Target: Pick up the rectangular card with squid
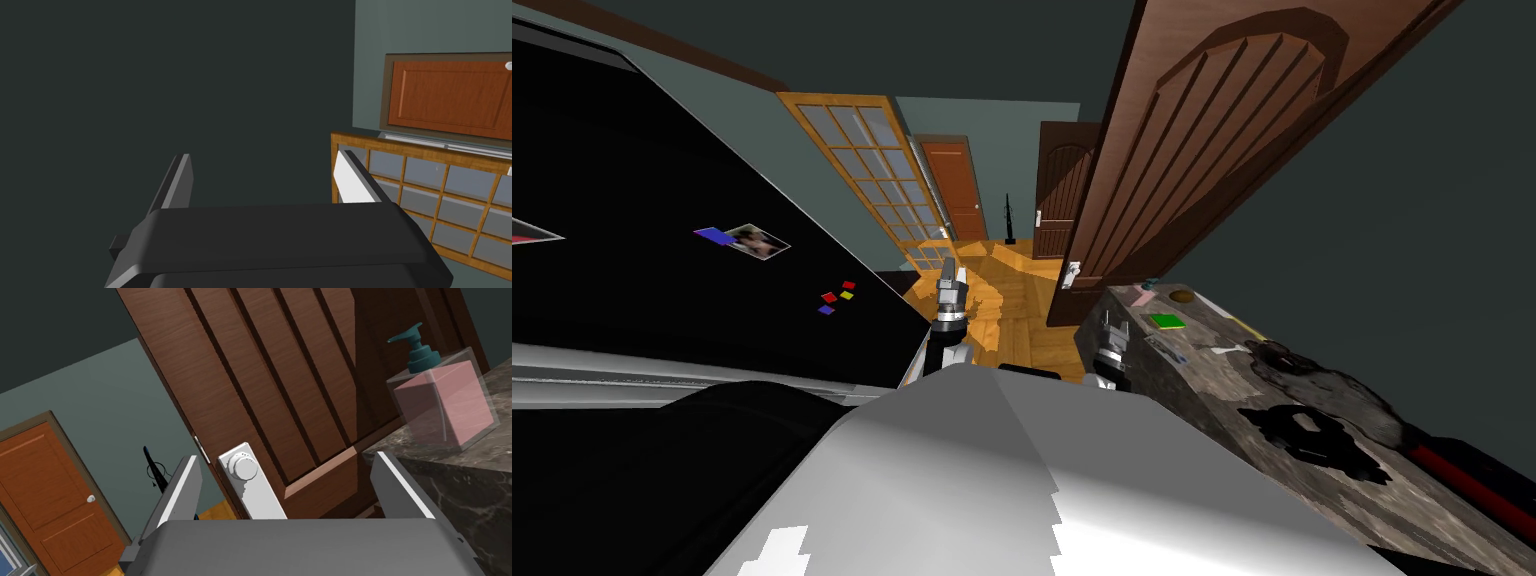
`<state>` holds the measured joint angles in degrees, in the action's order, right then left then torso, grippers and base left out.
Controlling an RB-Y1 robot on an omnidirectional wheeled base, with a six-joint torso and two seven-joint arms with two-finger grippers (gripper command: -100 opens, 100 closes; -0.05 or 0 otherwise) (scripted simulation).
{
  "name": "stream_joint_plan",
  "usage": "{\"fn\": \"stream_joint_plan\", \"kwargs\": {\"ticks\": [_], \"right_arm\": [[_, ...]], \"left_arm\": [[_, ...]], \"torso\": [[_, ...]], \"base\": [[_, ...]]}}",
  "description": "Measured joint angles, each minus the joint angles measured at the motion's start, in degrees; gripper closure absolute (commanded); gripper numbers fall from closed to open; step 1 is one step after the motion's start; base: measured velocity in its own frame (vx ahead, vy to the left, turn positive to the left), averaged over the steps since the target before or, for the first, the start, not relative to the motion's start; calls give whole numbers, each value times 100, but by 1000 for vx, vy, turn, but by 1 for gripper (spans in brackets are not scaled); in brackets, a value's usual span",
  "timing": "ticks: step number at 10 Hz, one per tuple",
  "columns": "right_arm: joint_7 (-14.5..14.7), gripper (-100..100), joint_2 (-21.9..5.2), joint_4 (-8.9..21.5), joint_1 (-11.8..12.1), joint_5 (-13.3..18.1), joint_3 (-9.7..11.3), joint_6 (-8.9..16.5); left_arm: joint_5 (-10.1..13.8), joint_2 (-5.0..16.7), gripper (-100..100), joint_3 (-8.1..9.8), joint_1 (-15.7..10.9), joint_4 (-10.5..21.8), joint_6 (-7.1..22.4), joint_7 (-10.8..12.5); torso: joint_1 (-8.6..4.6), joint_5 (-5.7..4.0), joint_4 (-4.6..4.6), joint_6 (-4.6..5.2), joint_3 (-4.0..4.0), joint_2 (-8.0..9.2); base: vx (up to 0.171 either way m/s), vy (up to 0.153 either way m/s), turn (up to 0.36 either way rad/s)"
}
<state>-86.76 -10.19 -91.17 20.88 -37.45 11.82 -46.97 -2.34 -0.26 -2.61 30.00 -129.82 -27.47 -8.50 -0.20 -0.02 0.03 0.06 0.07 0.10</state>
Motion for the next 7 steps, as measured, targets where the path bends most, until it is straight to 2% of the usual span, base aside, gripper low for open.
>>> {"fn": "stream_joint_plan", "kwargs": {"ticks": [7], "right_arm": [[-1089,-100,48,581,-72,-995,214,-413]], "left_arm": [[0,0,0,0,0,0,0,0]], "torso": [[-12,-2,0,0,-1,-2]], "base": [[-10,-48,57]]}}
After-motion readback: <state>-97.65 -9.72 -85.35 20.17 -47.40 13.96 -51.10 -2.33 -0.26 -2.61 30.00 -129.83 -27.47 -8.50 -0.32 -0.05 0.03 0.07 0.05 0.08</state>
